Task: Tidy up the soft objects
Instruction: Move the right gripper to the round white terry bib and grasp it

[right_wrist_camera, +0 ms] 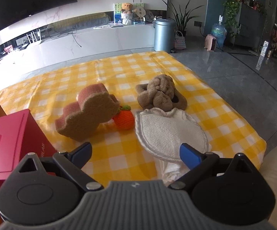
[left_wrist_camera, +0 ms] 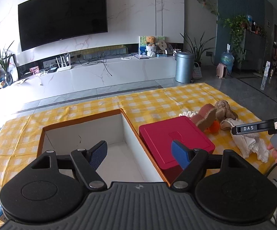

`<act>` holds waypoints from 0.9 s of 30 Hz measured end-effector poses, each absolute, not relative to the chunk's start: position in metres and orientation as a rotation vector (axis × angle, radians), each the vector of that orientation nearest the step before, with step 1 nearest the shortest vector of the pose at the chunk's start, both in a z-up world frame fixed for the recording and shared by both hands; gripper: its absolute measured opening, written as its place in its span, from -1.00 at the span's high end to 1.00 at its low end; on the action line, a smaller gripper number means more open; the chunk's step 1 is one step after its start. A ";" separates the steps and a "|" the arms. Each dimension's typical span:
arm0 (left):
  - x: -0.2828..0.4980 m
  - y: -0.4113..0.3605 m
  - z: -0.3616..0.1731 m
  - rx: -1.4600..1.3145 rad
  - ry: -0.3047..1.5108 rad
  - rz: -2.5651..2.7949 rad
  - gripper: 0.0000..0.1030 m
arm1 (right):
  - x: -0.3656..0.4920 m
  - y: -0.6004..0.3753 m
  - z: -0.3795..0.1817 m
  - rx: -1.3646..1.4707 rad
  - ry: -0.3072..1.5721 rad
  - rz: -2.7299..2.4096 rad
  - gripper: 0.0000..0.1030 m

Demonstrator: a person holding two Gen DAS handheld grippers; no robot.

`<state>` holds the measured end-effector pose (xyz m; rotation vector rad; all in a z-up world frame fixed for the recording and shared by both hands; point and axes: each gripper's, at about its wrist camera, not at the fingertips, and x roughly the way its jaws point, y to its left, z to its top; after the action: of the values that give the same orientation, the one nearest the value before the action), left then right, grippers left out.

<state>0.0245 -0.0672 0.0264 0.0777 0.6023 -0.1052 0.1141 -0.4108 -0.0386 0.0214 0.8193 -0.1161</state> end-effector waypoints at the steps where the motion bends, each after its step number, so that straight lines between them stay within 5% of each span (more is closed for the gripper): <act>1: 0.027 -0.072 0.025 0.088 0.617 -0.106 -0.74 | 0.115 -0.411 -0.041 -0.007 0.834 -0.155 -0.87; 27: 0.046 -0.130 0.015 0.138 0.762 -0.067 -0.74 | 0.160 -0.473 -0.098 0.151 1.005 -0.226 -0.84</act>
<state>0.0459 -0.1299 0.0145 0.1383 0.7624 -0.0670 0.1600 -0.4726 -0.0978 0.1513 1.0055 -0.2264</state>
